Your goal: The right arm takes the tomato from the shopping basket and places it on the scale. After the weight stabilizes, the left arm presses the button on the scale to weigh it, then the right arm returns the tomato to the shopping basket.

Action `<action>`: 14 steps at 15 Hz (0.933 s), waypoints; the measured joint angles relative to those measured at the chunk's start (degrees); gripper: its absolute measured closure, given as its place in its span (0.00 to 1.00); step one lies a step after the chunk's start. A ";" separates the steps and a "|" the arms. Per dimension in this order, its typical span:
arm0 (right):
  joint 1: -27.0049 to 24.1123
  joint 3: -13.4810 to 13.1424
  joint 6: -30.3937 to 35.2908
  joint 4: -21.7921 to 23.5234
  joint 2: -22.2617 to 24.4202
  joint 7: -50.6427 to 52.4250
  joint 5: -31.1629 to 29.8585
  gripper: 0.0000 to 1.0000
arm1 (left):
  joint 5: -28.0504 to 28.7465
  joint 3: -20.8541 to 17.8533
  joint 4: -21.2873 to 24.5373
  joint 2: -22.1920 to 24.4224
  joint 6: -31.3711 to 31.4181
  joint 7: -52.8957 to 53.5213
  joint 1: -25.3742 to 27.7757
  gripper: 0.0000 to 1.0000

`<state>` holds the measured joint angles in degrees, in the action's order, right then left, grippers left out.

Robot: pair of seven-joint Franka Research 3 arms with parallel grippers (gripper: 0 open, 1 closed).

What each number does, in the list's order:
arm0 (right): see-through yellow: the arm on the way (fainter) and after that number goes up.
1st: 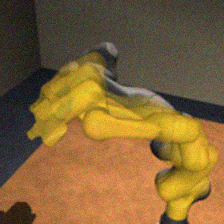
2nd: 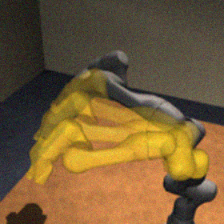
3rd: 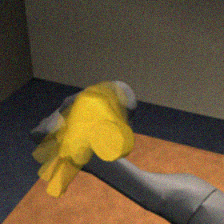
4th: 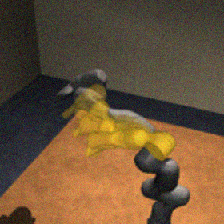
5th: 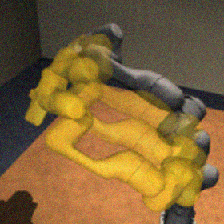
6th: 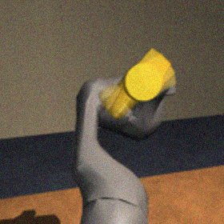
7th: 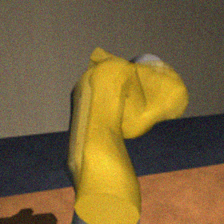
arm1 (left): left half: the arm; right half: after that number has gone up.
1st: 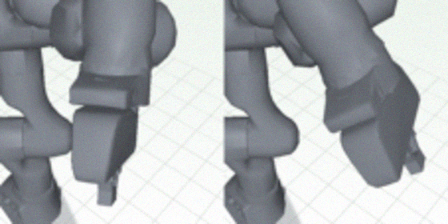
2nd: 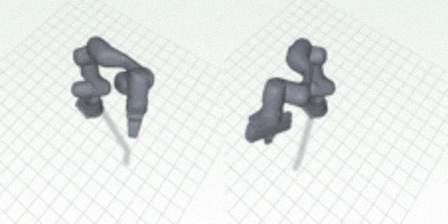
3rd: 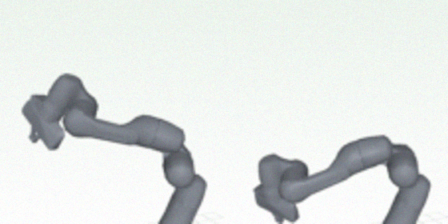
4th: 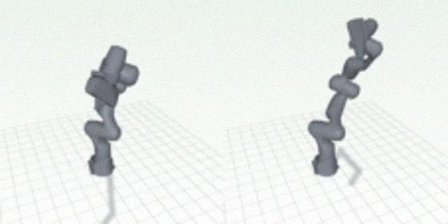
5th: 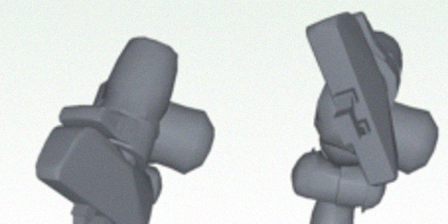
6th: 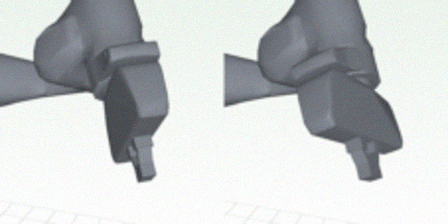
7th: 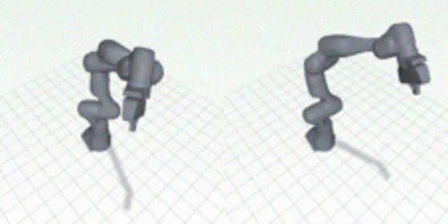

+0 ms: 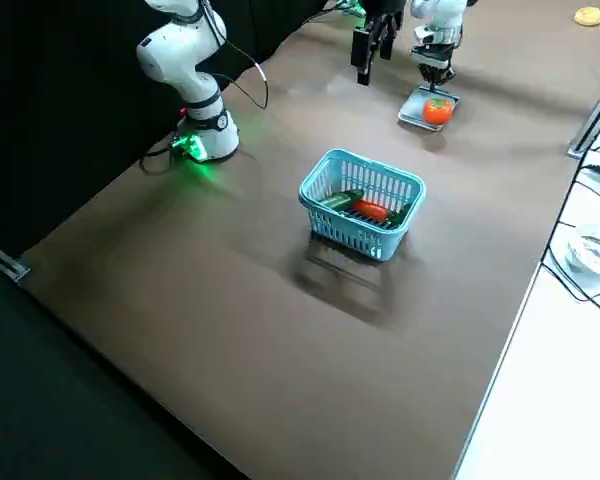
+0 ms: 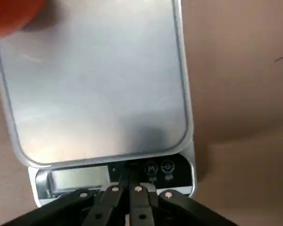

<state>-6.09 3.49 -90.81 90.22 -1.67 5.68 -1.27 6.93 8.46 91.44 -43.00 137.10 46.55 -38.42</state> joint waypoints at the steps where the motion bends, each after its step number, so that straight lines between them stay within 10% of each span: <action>1: 0.00 0.00 0.00 0.00 0.00 0.00 0.00 0.01 | 0.04 -0.16 -0.21 0.02 -0.05 0.00 0.07 0.99; 9: 0.44 0.63 0.00 0.00 -0.09 0.06 0.24 0.01 | 0.38 -0.57 -2.06 9.82 -13.15 0.00 4.29 0.97; 14: 5.93 1.49 0.34 0.44 -0.97 -0.62 5.67 0.01 | 0.49 -0.55 -2.06 16.01 -19.41 0.22 8.66 0.74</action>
<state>-0.16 4.98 -90.46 90.66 -2.65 5.05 4.40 7.41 7.91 89.38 -26.99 117.69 46.77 -29.76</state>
